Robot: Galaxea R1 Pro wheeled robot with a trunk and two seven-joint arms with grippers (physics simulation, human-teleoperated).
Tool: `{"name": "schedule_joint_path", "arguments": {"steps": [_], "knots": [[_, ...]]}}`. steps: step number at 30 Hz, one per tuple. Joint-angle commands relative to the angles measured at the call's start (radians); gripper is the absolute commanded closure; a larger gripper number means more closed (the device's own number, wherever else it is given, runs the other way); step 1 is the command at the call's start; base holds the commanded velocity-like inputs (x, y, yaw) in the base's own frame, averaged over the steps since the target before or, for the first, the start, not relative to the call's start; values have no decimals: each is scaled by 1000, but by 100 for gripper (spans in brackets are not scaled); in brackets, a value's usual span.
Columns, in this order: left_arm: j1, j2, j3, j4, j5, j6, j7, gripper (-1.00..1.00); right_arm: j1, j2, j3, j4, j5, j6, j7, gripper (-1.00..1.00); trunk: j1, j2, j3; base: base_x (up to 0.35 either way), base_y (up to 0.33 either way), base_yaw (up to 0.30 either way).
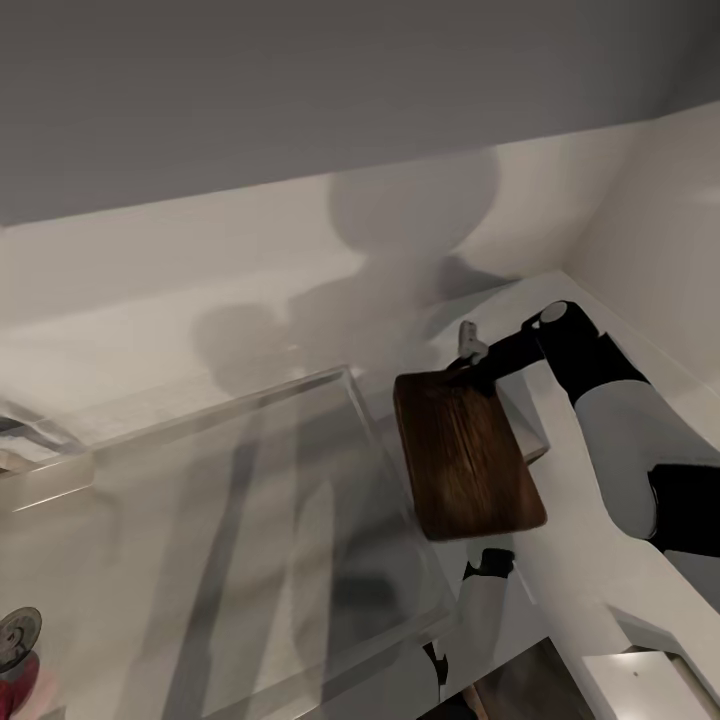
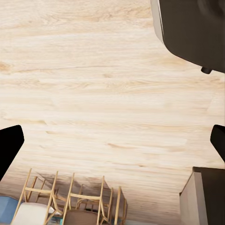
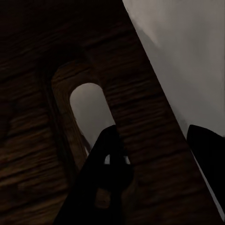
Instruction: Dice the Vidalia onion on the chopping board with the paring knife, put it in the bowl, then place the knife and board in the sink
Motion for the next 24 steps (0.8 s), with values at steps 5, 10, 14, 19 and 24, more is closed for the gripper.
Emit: {"name": "schedule_joint_path", "arguments": {"steps": [5,10,14,19,24], "knots": [[0,0,-1,2,4,-6,0,-100,0,-2,3,-63,2,14,108,100,1,-1,-1,0,0,0],[0,-1,-1,2,4,-6,0,-100,0,-2,4,-107,2,15,132,100,1,-1,-1,0,0,0],[0,-2,-1,2,4,-6,0,-100,0,-2,30,-116,3,16,132,100,1,-1,-1,0,0,0],[0,-2,-1,2,4,-6,0,-100,0,-2,92,-122,3,18,132,100,1,-1,-1,0,0,0],[0,-2,-1,2,4,-6,0,-100,0,-1,102,-126,3,17,132,100,1,-1,-1,0,0,0]]}}
